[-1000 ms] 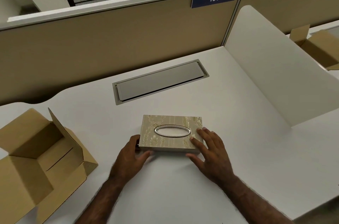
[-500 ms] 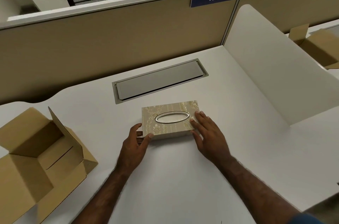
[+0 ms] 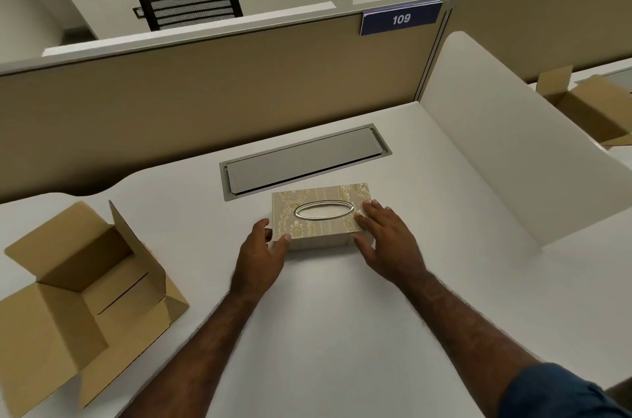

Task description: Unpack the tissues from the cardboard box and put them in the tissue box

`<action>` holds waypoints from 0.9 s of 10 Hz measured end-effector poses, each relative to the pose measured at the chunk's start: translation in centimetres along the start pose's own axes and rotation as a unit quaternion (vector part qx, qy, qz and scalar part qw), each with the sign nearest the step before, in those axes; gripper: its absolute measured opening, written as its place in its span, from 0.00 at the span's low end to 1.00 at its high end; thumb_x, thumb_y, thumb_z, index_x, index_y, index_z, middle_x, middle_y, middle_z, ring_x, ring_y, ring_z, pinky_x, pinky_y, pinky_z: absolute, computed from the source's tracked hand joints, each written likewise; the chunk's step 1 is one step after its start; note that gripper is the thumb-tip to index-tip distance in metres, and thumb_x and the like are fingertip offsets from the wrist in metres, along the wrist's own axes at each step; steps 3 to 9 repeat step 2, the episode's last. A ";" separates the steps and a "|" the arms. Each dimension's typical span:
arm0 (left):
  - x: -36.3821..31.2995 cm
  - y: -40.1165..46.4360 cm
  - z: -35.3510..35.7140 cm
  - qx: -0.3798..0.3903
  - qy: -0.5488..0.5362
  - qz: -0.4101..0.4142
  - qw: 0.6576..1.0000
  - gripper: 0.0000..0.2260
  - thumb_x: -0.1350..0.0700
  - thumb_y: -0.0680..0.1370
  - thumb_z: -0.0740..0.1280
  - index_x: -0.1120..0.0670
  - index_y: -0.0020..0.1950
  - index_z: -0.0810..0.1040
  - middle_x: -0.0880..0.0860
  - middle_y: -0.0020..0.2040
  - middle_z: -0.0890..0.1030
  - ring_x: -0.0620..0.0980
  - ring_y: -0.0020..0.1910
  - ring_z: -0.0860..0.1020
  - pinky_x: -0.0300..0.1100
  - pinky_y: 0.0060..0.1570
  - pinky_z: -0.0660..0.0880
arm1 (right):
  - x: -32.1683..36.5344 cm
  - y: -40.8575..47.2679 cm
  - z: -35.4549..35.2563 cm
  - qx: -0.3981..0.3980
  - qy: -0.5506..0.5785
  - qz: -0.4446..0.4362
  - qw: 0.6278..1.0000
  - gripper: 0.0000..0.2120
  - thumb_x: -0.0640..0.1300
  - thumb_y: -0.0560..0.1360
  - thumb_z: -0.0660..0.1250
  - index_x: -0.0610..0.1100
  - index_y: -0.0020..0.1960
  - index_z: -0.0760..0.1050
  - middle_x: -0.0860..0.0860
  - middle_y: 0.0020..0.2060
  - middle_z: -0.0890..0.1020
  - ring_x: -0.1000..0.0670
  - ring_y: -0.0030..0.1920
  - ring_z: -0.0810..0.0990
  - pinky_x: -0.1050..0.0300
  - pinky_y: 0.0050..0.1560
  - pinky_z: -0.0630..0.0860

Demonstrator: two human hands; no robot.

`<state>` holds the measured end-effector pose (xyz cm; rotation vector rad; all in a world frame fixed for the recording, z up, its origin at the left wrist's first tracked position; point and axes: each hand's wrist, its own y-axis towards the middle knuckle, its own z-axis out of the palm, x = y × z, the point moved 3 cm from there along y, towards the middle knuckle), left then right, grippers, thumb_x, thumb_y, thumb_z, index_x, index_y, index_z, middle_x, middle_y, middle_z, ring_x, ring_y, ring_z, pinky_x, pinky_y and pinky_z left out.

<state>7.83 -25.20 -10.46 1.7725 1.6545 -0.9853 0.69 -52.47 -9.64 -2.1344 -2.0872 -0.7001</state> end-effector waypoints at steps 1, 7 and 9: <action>-1.2 -0.4 -0.9 -0.020 0.061 0.035 0.997 0.27 0.45 0.82 0.67 0.55 0.78 0.67 0.56 0.75 0.75 0.56 0.73 0.74 0.50 0.68 0.74 | 0.5 0.9 -1.1 0.020 -0.035 -0.014 0.999 0.24 0.60 0.80 0.70 0.42 0.63 0.85 0.42 0.70 0.83 0.39 0.75 0.78 0.40 0.76 0.73; -3.8 -0.4 -2.7 -0.078 0.100 0.092 0.988 0.26 0.49 0.83 0.66 0.57 0.79 0.67 0.57 0.77 0.72 0.57 0.75 0.71 0.46 0.71 0.68 | 2.0 2.9 -2.7 0.012 -0.040 -0.024 0.999 0.31 0.66 0.82 0.63 0.42 0.70 0.81 0.42 0.73 0.81 0.40 0.77 0.75 0.41 0.79 0.70; -3.8 -0.4 -2.7 -0.078 0.100 0.092 0.988 0.26 0.49 0.83 0.66 0.57 0.79 0.67 0.57 0.77 0.72 0.57 0.75 0.71 0.46 0.71 0.68 | 2.0 2.9 -2.7 0.012 -0.040 -0.024 0.999 0.31 0.66 0.82 0.63 0.42 0.70 0.81 0.42 0.73 0.81 0.40 0.77 0.75 0.41 0.79 0.70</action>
